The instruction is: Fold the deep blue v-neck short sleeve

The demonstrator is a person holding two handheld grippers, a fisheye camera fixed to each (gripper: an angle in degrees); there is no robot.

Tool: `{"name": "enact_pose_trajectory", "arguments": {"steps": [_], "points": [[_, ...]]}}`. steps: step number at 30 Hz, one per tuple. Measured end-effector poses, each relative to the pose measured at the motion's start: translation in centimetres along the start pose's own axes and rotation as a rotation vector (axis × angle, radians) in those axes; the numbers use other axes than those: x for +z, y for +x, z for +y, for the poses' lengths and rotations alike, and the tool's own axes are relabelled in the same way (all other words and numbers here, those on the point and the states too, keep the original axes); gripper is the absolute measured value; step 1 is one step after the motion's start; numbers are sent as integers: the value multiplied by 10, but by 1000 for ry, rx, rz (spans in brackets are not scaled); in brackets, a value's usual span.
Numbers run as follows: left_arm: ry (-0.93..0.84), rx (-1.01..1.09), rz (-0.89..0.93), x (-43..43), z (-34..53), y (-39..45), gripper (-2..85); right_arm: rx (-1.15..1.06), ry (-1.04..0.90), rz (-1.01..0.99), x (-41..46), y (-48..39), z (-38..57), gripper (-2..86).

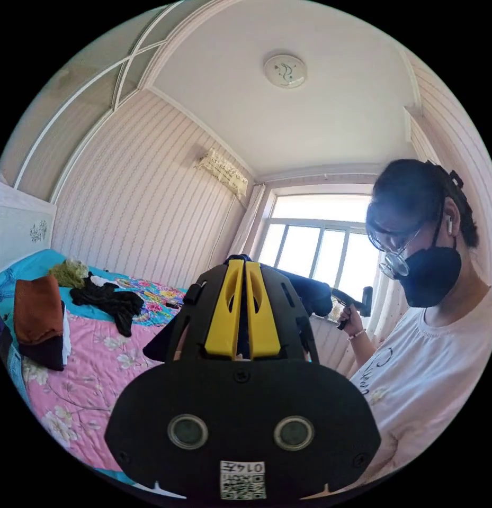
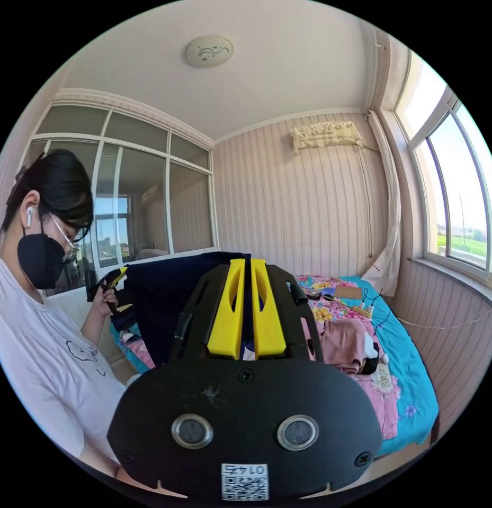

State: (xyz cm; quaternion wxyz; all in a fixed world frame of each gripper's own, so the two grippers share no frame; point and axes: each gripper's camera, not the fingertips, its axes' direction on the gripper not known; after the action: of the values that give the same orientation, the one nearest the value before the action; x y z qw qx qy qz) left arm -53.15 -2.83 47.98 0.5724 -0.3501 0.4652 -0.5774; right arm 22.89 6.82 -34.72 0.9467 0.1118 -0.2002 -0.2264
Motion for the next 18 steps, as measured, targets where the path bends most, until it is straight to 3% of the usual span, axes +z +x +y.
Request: {"name": "enact_pose_trajectory", "arguments": {"steps": [5,9,15,18], "points": [[106,142,-73,-50,-37,42,-10,-122,118,-103,-24,-32,-33,1],[70,168,-153,-45,-63,38,-10,-234,83,-45,3,-44,-60,-1],[-133,51,-312,28,-84,-49,-10,-234,-178,26,134,-17,-77,-2],[-320,-79,-396,86,-75,-125,-10,-187,-368,42,226,15,-68,-1]]}}
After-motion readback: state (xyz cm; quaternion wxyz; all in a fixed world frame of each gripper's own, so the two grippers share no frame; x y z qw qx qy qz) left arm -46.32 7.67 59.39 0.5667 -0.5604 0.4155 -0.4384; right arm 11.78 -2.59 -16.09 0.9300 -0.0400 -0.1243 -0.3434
